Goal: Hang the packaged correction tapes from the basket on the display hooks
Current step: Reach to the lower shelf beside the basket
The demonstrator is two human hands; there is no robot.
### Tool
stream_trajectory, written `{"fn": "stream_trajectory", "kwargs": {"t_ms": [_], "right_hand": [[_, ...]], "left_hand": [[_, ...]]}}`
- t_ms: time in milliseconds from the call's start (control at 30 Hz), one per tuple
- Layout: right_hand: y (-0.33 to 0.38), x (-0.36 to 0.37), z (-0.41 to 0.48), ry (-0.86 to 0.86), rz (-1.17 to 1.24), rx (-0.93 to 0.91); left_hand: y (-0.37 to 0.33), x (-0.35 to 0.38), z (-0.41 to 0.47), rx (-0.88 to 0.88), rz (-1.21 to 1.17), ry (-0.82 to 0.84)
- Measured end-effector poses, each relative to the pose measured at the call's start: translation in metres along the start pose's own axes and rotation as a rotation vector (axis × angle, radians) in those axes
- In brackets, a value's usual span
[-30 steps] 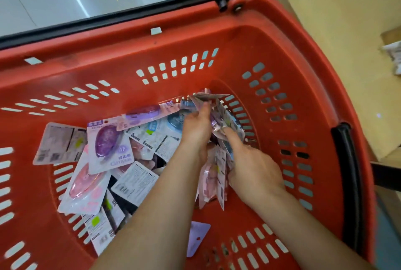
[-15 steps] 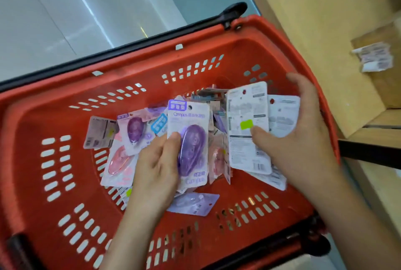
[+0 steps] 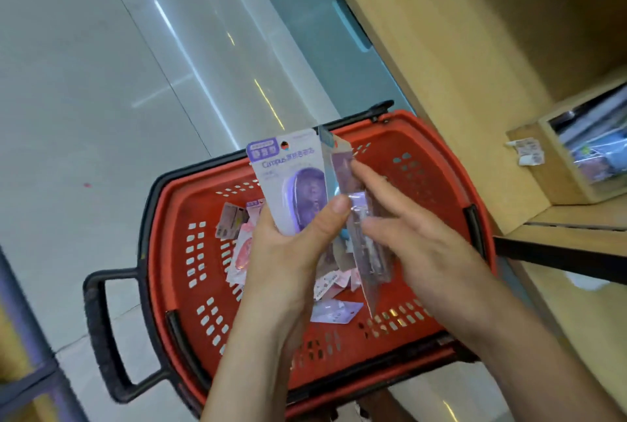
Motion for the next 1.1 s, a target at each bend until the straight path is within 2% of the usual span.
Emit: {"fn": "stream_trajectory", "kwargs": {"t_ms": [233,333,433,567,667,867,1000,1100], "right_hand": [[0.041,-0.001,-0.029,-0.019,-0.012,-0.110],[0.055,-0.002,-0.040,-0.045,-0.050,-0.113],[0.061,-0.006,-0.052,-0.058,0.073,-0.055],[0.071,-0.005,-0.077,-0.022,0.409,0.051],[0.096,-0.003,-0.099,-0.055,0.462,0.011],[0.147,-0.005,-0.142,-0.141,0.472,-0.098],[0.186,-0.008,-0.176,-0.251,0.392,-0.201],[0.213,-0.006,-0.202,-0.314,0.381,-0.275]], "left_hand": [[-0.028,0.006,-0.031,0.082,0.016,0.009],[-0.031,0.007,-0.043,0.051,-0.012,-0.050],[-0.036,0.017,-0.060,0.006,-0.034,-0.076],[-0.055,0.036,-0.086,0.032,0.120,-0.114],[-0.082,0.056,-0.110,0.084,0.275,-0.143],[-0.137,0.092,-0.159,0.183,0.399,-0.152],[-0.169,0.122,-0.195,0.225,0.516,-0.059],[-0.188,0.149,-0.220,0.217,0.529,0.170]]}}
Point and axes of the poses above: each hand's wrist, its own z-axis towards the middle knuckle, its own x-axis out of the palm, y = z × x, the point moved 7 cm from there along z, towards the middle knuckle, and after that the axes turned 2 degrees about y, right-handed, at the moved point
